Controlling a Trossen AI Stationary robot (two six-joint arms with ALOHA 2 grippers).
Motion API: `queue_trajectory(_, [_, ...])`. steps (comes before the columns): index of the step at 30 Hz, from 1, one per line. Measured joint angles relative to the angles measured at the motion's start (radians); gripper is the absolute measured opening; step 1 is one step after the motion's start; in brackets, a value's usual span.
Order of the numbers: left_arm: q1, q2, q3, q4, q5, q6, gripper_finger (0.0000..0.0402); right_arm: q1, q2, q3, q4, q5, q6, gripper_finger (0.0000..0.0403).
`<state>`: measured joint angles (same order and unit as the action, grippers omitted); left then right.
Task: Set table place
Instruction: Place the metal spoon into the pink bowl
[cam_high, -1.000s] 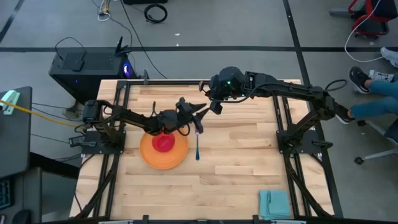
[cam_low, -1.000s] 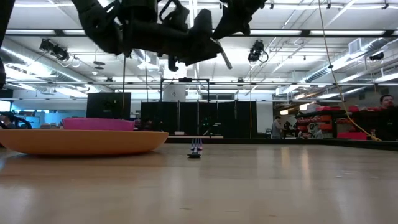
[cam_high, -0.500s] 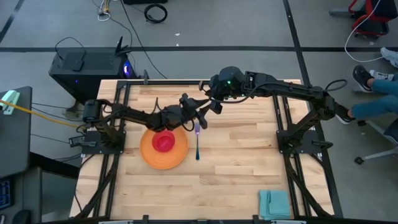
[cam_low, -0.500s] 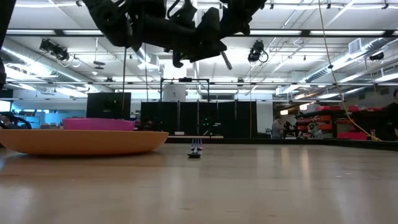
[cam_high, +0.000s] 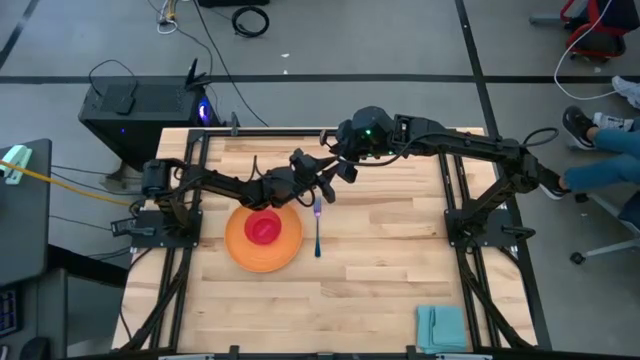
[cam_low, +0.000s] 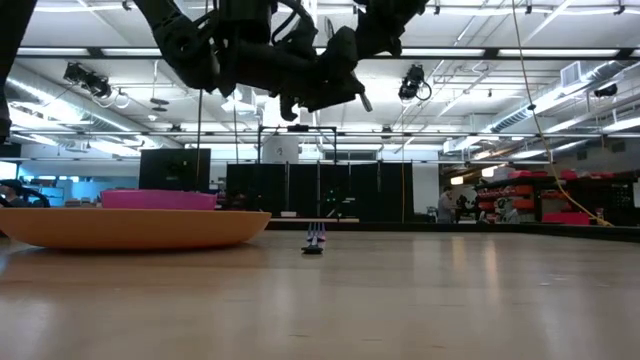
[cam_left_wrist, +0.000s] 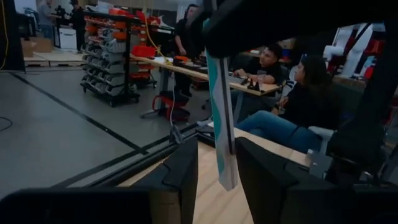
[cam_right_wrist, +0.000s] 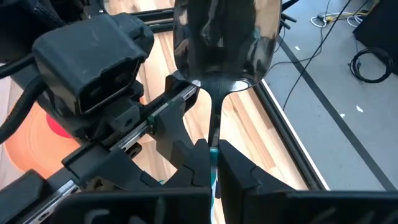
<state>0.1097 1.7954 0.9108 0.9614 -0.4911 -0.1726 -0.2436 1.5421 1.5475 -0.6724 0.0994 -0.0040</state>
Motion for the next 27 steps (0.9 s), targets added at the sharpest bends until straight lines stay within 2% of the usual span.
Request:
queue_trajectory(6, [0.005,0.001,0.024,0.02,-0.001,0.0,0.0113,0.0,0.0,0.0,0.004,0.0,0.0,0.0009])
queue_trajectory(16, [0.005,0.06,0.133,-0.083,-0.002,0.011,0.0109,0.0,0.0,0.0,0.006,-0.001,0.0,0.0009])
queue_trajectory(20, [0.005,0.065,0.133,-0.087,-0.002,0.011,0.0088,0.0,0.0,0.0,0.006,-0.001,-0.004,0.0009])
queue_trajectory(25, [0.007,0.065,0.133,-0.088,-0.01,0.039,0.0035,0.001,-0.001,0.0,0.0,0.002,-0.015,0.0009])
queue_trajectory(27, [0.008,0.065,0.133,-0.088,-0.011,0.048,0.0035,0.0,-0.001,0.0,0.003,0.001,-0.015,0.001])
